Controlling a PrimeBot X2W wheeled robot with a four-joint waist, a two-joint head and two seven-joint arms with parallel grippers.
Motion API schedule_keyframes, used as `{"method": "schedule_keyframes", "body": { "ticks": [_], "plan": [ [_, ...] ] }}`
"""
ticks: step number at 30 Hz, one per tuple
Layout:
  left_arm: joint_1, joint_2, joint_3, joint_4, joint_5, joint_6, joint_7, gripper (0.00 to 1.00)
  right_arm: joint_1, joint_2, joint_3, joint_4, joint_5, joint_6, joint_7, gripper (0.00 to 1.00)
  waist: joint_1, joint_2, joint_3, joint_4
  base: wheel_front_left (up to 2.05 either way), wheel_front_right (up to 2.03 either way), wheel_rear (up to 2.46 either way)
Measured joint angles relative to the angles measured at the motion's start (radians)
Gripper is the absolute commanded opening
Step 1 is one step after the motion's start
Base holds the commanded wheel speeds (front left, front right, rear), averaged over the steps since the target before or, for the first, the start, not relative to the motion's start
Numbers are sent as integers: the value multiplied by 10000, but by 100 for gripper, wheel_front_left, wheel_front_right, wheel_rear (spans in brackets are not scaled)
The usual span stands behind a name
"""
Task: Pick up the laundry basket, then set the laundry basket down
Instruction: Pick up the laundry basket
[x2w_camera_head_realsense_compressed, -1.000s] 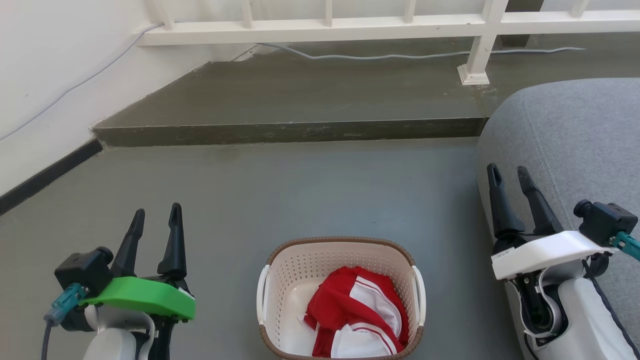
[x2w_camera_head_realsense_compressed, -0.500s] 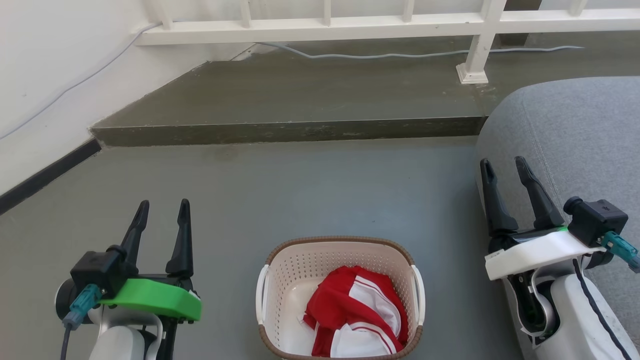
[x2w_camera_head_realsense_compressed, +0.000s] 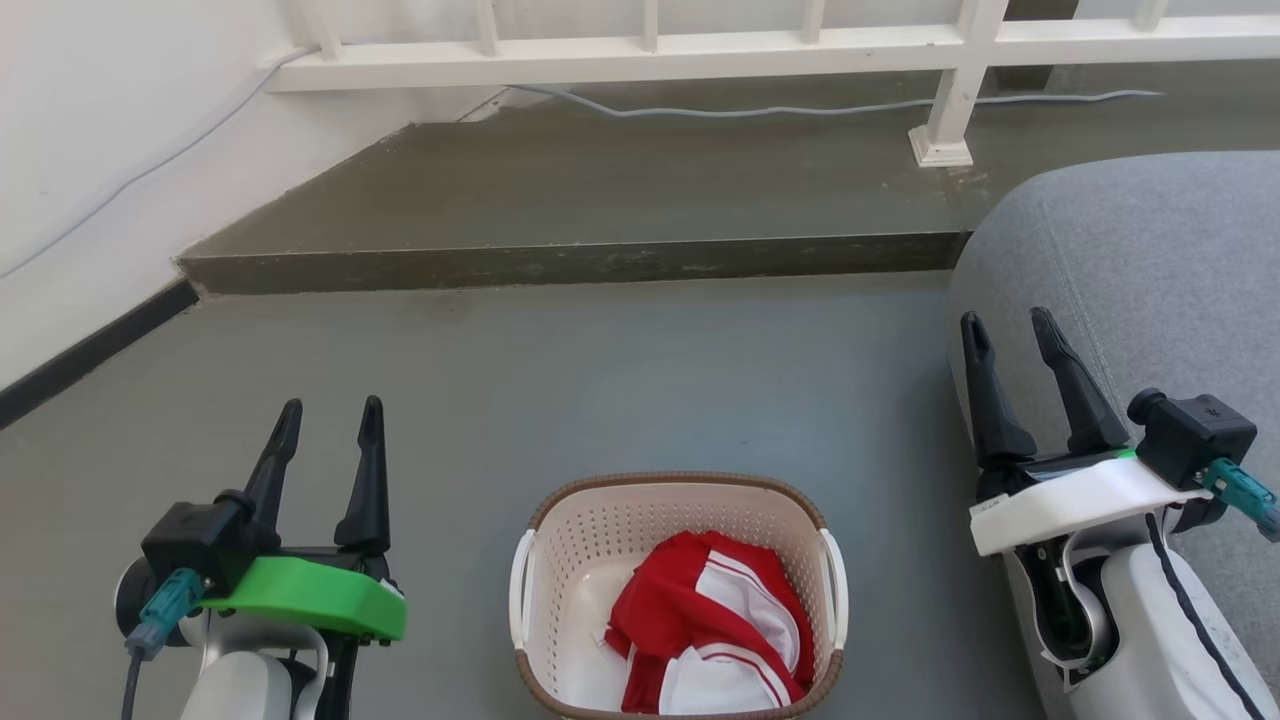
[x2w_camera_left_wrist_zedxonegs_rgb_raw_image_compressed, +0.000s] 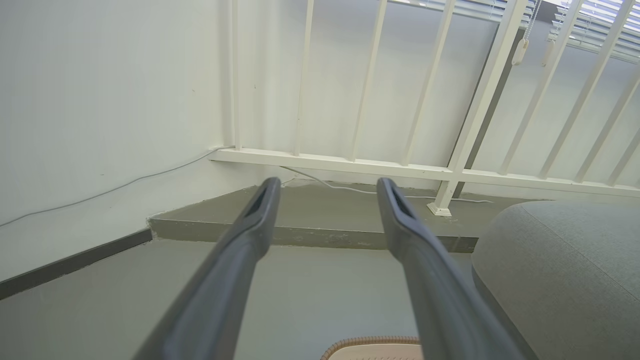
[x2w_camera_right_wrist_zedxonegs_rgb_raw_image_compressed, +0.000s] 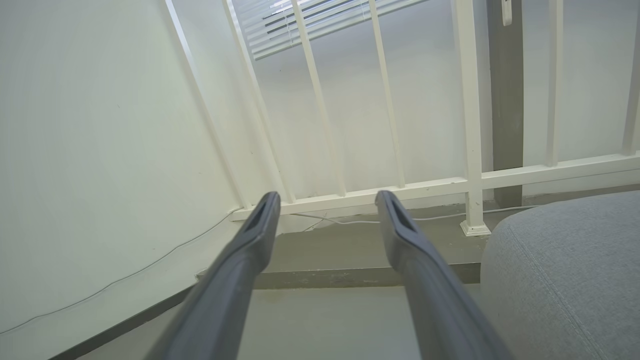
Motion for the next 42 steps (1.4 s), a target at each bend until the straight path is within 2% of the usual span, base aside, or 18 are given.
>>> {"method": "schedule_keyframes", "body": {
  "ticks": [10, 19, 30, 42],
  "plan": [
    [-1, -17, 115, -138, 63, -52, 0, 100, 0, 52, -92, 6, -201, 8, 0, 100, 0, 0, 444, -110, 0, 0, 0],
    [-365, -27, 249, -284, 86, -134, -2, 100, -2, 163, -330, 213, -347, -17, 0, 100, 0, 1, 1428, -227, 0, 0, 0],
    [-1213, -36, 224, 190, 84, -186, -31, 100, -430, 257, -364, 665, -389, -100, 0, 100, 0, 0, 2813, -378, 0, 0, 0],
    [-2453, 13, -353, 1337, 56, -228, -31, 100, -1183, 290, -391, 1755, -339, -111, 0, 100, 1, 0, 4426, -407, 0, 0, 0]
  ]
}}
